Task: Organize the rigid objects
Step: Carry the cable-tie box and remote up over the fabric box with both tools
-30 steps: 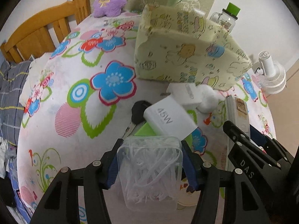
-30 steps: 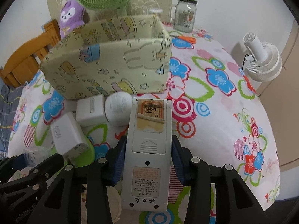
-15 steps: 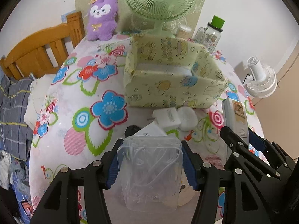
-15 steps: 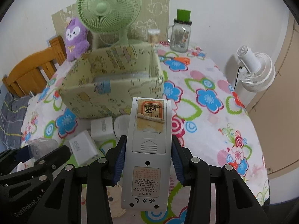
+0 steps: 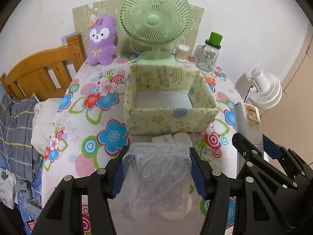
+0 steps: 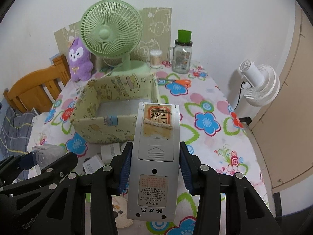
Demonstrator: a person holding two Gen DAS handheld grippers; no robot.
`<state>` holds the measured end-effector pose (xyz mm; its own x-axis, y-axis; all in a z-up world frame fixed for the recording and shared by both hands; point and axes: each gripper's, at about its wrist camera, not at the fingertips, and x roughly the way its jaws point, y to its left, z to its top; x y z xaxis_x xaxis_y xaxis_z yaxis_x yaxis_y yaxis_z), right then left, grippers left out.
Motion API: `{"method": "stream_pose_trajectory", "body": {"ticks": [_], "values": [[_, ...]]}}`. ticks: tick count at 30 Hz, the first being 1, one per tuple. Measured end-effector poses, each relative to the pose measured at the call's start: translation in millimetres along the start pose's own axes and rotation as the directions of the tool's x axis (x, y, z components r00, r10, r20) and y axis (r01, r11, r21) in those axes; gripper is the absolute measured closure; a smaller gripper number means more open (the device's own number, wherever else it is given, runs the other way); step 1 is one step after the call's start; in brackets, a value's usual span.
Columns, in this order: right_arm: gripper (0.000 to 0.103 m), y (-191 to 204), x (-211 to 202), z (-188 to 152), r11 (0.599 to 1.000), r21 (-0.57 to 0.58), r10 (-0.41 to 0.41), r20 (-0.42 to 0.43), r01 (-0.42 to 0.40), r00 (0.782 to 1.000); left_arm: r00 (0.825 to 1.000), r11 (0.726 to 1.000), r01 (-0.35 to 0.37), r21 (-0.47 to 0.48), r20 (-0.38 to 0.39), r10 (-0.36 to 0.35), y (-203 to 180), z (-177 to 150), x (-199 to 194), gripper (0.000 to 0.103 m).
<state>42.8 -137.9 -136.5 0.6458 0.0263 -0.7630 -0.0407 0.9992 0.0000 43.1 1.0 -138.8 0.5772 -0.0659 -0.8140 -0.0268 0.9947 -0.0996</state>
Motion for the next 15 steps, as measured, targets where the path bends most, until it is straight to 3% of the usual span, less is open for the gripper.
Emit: {"method": "stream_pose_trajectory", "body": {"ticks": [15], "values": [[0.055,5,-33,22,1.0,0.018,-0.027,0.048,0.026,0.998,0.996,0.999,0.016,0.031,0.088,-0.019,-1,23,-31,0.042]]}}
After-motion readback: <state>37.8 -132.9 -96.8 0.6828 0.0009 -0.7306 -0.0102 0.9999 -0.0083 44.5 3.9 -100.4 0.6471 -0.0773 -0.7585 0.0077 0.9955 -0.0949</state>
